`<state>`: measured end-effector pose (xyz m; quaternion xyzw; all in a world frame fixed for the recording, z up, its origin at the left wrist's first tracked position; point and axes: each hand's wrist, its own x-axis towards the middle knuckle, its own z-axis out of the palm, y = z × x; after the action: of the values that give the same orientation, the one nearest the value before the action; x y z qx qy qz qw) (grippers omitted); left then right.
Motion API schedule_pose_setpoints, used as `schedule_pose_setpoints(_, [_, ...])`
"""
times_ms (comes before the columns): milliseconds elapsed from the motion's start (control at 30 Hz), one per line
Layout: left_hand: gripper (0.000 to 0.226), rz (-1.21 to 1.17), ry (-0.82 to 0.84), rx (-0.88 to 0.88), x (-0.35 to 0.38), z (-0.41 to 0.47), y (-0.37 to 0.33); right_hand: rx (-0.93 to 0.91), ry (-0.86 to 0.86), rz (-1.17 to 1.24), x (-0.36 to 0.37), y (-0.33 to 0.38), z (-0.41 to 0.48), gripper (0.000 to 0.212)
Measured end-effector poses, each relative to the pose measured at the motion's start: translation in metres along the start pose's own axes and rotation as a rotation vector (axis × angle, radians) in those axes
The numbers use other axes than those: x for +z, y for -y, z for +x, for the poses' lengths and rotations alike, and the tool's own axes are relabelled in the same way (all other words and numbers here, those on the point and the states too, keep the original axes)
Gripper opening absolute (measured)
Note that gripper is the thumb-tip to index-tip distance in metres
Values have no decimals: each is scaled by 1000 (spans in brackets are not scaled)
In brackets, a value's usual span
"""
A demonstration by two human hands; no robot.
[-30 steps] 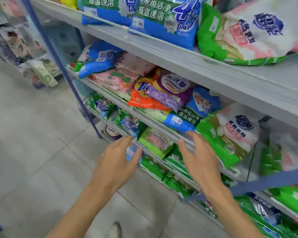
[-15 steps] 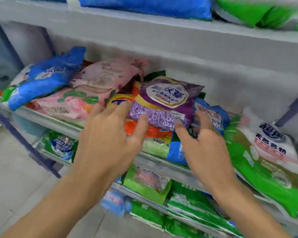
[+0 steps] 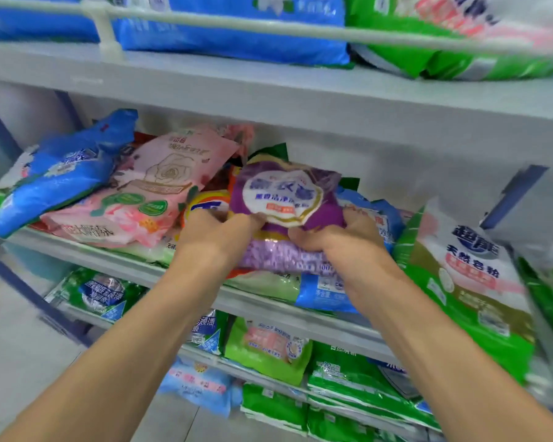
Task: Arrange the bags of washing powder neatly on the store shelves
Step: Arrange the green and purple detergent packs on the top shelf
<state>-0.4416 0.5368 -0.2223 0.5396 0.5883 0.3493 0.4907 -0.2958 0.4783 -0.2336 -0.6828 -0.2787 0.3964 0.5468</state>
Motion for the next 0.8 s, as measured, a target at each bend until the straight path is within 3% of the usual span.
schedule_pose_setpoints(33, [36,-47,37,-87,-6,-7,-2,24,54,28,-5,0,-8,41])
schedule_pose_setpoints(133, [86,-143,184,-213,-28,-26,-3,92,189,114,-19,-1,-39,58])
schedule_pose_setpoints(167, [86,-155,228,-211,-34,-34,-5,98,208,126,-24,1,-52,62])
schedule_pose_setpoints(267, [43,-274,385,-202,-45,-67,-13,99,249,179,-37,11,-91,79])
schedule_pose_setpoints(300, [38,-320,412,-225,-47,-81,-16,99,255,199,-41,15,-105,84])
schedule_pose_setpoints(567, [43,-411,531,-147,-64,-174,-44,63,237,240,-83,42,-209,91])
schedule_pose_setpoints(633, [43,-426,551,-104,-55,-194,-56,53,173,270,-100,51,-224,86])
schedule_pose_setpoints(733, [38,-413,555,2,-33,-223,-82,22,45,352,-132,68,-246,52])
schedule_pose_setpoints(800, [37,-385,578,60,-12,-245,-100,24,-43,417,-160,78,-262,43])
